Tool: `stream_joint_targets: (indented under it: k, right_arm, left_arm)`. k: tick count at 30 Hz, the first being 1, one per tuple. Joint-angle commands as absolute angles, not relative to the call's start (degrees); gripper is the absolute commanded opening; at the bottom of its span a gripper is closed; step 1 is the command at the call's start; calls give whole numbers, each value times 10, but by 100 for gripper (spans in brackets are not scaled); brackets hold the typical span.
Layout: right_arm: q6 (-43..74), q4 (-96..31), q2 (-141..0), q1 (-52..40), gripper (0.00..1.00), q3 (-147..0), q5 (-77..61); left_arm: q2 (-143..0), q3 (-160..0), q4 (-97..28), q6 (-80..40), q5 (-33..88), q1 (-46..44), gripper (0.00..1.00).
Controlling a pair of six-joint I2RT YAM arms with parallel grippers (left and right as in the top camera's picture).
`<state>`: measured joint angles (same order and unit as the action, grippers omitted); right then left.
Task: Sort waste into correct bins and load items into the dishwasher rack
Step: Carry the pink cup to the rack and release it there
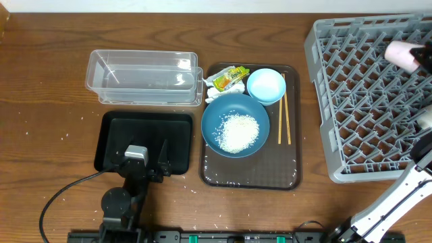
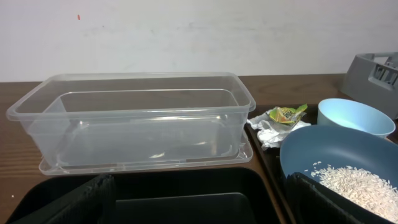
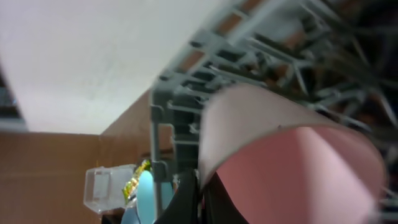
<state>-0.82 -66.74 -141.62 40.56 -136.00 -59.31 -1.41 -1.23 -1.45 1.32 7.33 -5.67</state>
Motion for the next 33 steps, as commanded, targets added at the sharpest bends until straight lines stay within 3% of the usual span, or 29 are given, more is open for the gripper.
stream_joint_targets:
  k: [1,14,23,33]
  right_arm:
    - [1,-689,-1435,404,1,-1361,-493]
    - [-35,-773,-1427,429,1,-1361,-370]
    - [-34,-799,-1368,453,22,-1361,-324]
    - [47,-802,-1239,468,22,-1361,-305]
  left_arm:
    - [-14,-2,-34,15,82,-54,90]
    - [-14,-2,-34,15,82,-54,90]
    - [-14,-2,-34,15,81,-54,90]
    - [-14,-2,-34,15,81,-54,90]
